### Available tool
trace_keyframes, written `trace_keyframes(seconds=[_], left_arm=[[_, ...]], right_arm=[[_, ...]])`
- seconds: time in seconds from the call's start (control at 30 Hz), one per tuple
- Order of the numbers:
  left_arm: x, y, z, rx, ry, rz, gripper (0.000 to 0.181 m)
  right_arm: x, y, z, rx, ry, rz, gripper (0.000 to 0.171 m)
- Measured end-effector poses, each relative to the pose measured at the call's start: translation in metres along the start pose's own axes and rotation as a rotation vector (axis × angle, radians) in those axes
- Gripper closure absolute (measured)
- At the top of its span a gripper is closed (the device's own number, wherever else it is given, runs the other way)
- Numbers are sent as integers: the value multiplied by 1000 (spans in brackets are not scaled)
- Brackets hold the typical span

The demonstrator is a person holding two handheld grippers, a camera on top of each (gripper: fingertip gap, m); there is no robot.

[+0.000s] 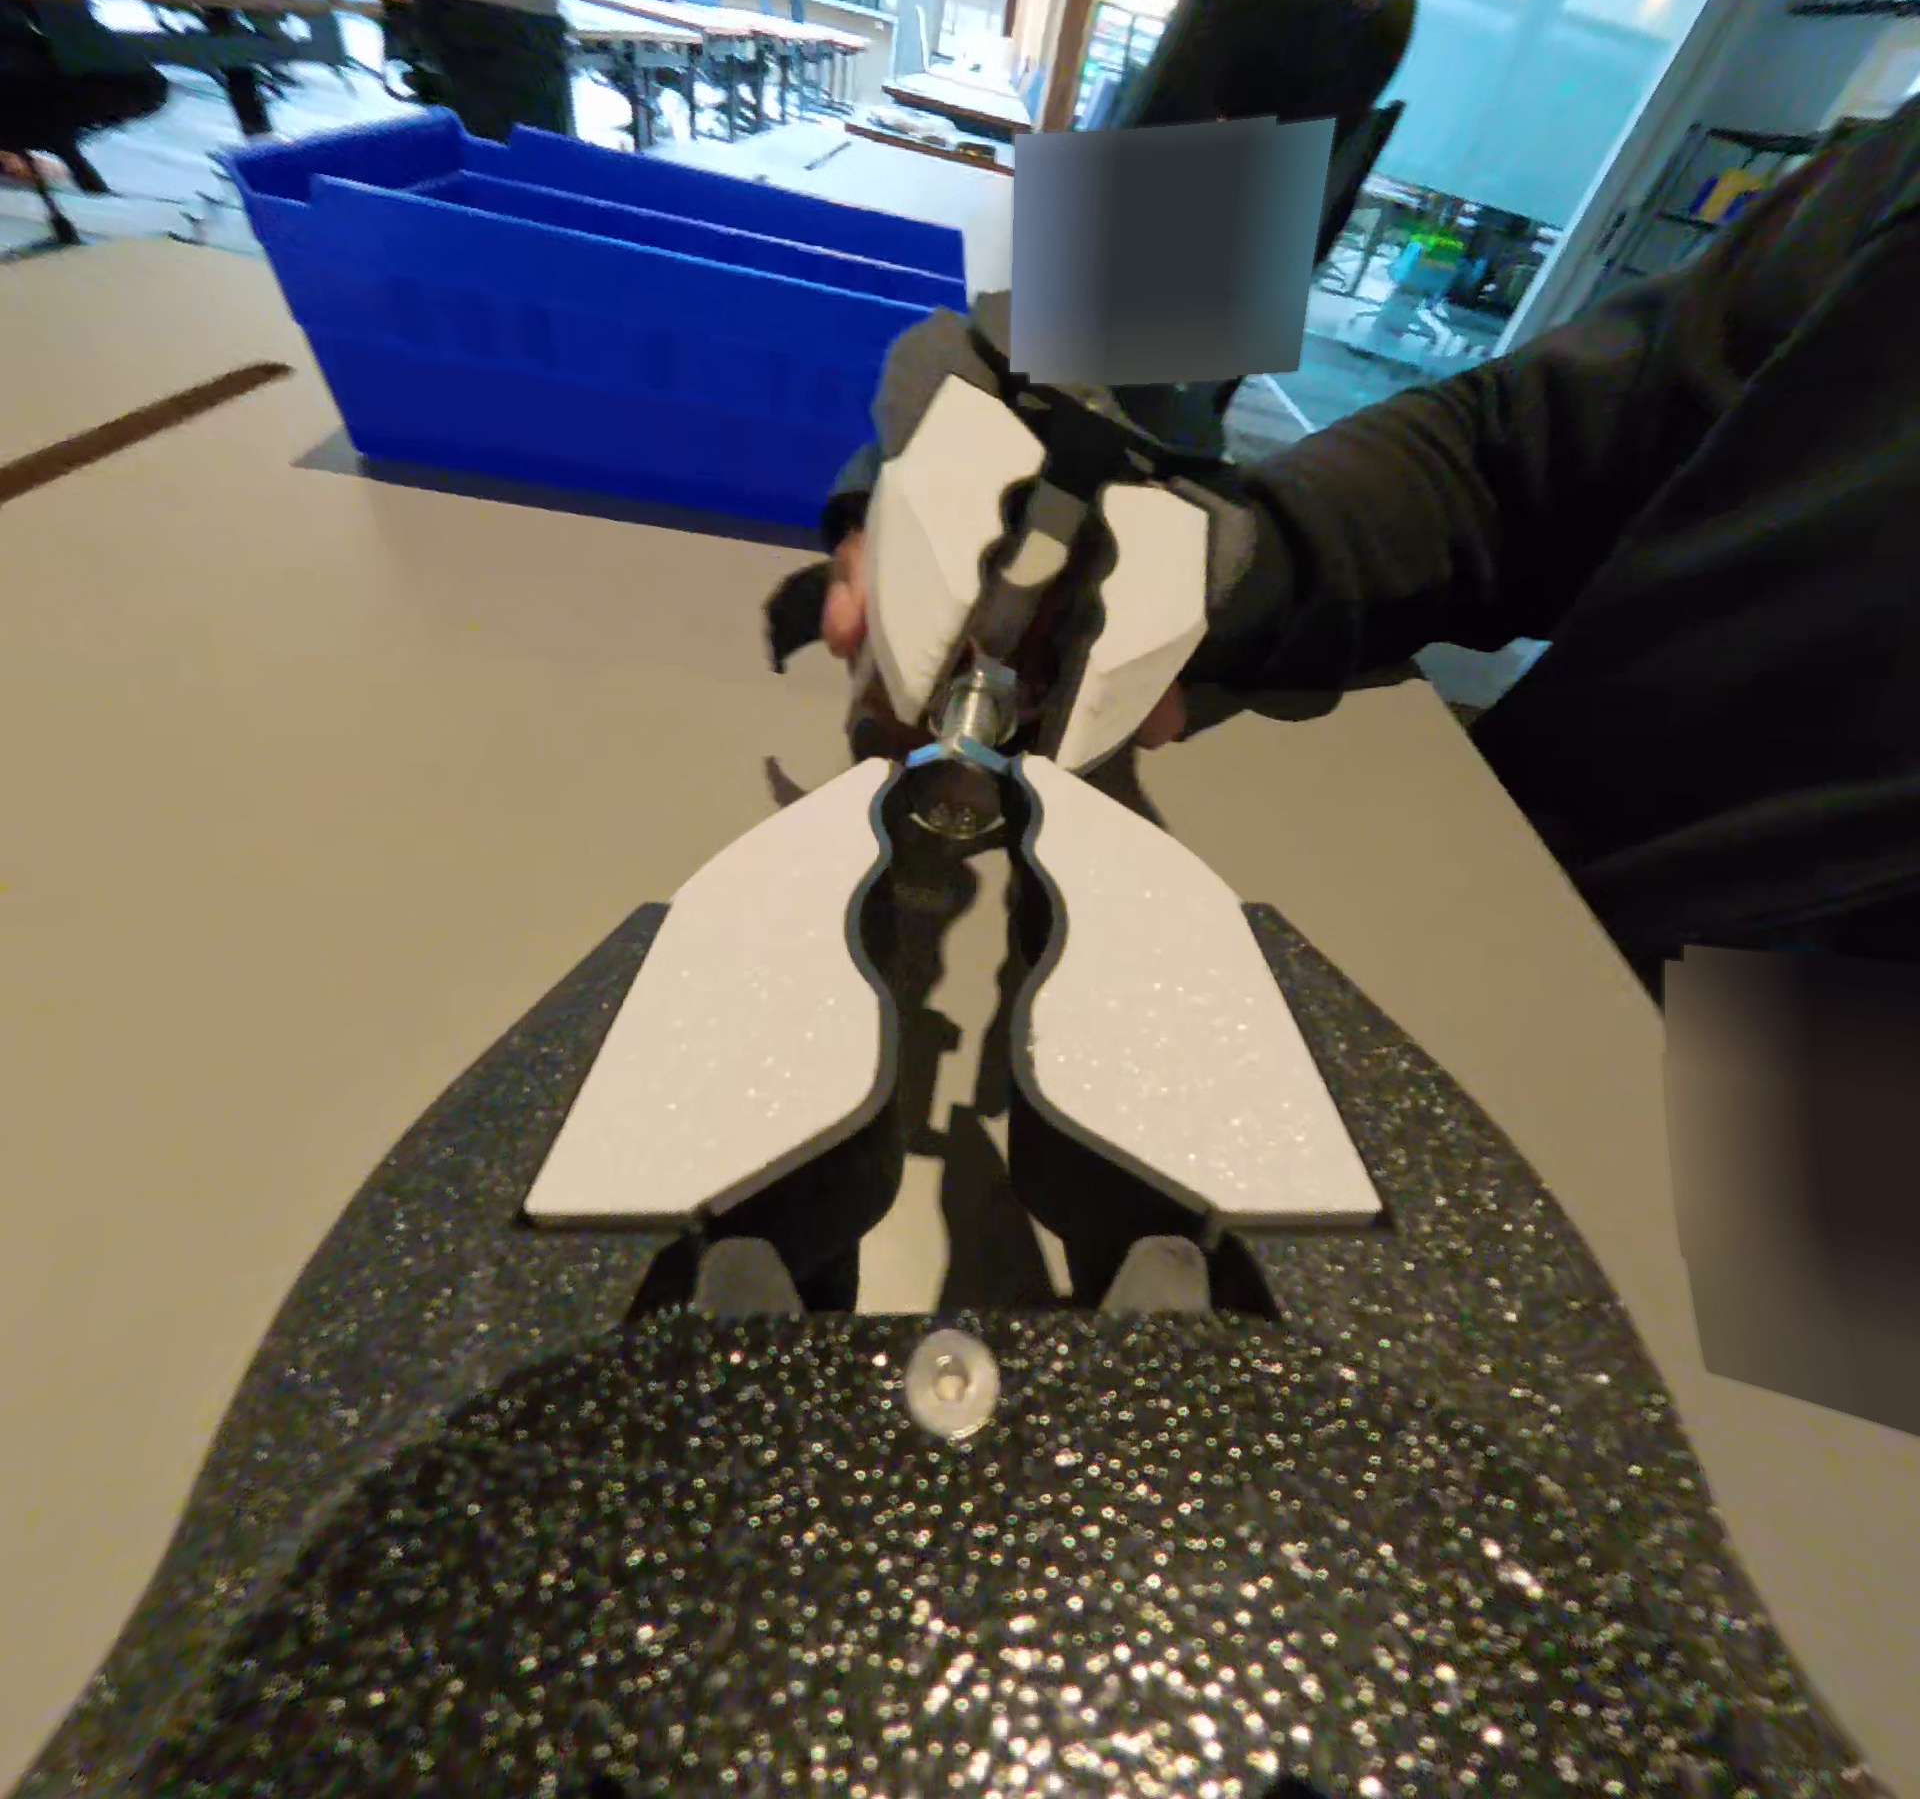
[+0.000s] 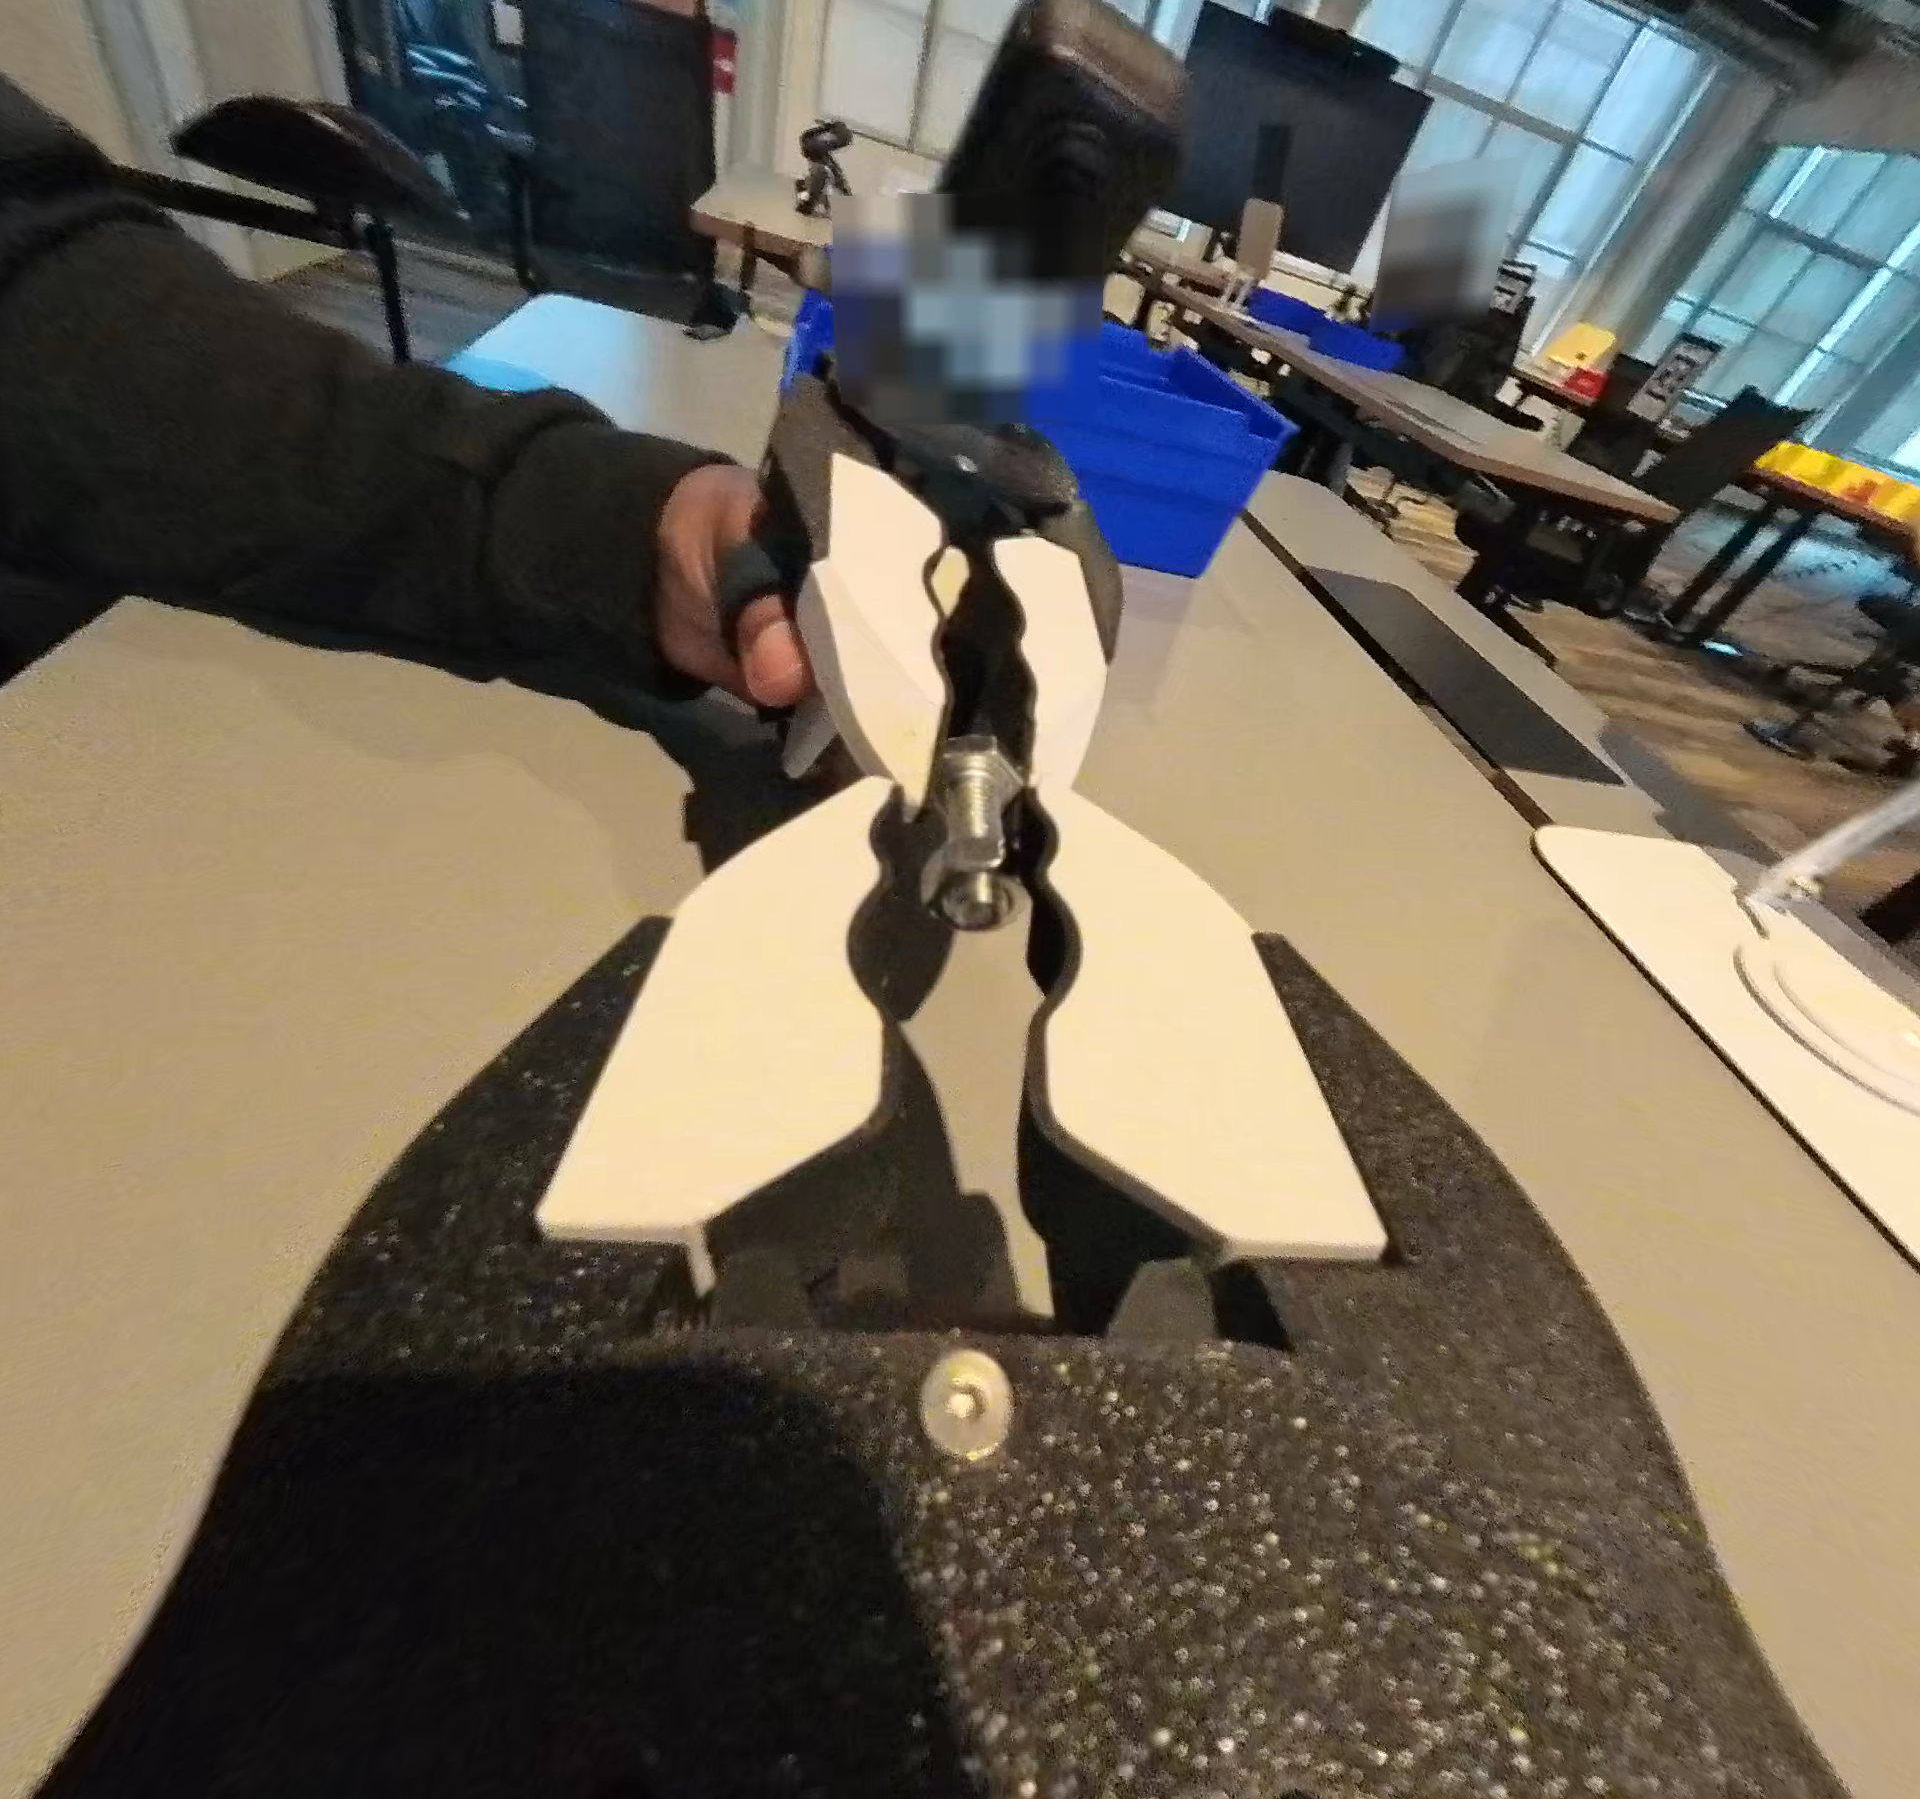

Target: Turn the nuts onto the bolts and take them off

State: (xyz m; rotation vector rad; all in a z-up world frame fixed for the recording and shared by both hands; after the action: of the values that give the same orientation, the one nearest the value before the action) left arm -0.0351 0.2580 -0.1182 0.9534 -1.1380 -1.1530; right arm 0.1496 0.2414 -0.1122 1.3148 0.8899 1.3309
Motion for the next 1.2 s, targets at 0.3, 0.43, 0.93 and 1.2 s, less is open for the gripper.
trace_keyframes(seconds=[0.3,0.43,0.93,1.2], left_arm=[[9,7,1,13,173,-247,164],[2,3,1,12,180,-182,164],[-5,5,8,496,-73,276,165],[38,17,3,499,-123,274,164]], right_arm=[[15,-1,4,99,112,-383,161],[23,-2,12,116,52,-371,146],[9,5,20,94,-188,-42,135],[-34,29,30,58,-284,263,133]])
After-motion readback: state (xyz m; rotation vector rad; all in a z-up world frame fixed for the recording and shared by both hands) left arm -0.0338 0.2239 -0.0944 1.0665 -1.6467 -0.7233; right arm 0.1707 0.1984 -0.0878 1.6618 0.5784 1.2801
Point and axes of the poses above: each gripper's, where its closed fingertips meet, z back along the fingers, y out of its top, x = y × z across the jaws, the point moved 10 cm from there along z, back along the fingers, and after that the axes turned 1 degree about -z, right-handed, at the moved point
